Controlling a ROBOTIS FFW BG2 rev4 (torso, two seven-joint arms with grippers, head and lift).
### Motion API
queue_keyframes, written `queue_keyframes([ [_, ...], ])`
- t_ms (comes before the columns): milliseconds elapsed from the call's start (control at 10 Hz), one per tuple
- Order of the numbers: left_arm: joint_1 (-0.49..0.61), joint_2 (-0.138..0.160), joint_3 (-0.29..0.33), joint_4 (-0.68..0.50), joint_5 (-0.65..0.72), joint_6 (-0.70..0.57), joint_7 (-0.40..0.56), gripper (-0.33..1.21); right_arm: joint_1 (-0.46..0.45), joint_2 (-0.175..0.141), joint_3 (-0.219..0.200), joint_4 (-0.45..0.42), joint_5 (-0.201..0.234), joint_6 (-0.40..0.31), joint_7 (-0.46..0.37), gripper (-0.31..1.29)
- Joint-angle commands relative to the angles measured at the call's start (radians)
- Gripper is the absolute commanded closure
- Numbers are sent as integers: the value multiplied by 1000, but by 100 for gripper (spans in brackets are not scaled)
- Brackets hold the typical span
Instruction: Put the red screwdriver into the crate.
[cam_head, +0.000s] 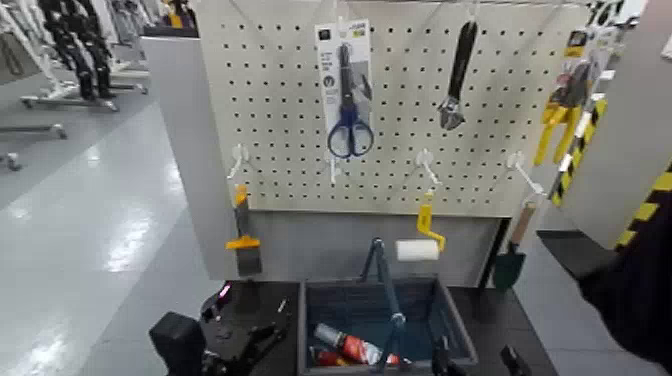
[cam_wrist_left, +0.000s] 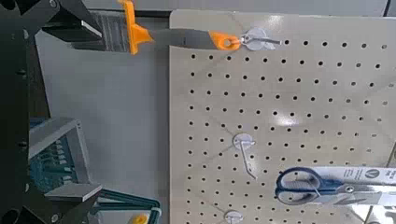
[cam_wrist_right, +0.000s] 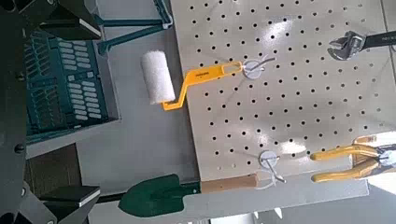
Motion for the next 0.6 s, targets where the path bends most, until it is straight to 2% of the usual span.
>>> queue_keyframes([
  [100,34,0,11,-7,-14,-3,2,16,2,-2,0,0,1,5,0,13],
  [600,63,0,10,-12,-25,-31,15,16,2,1,-3,-5,21,13,6,13],
])
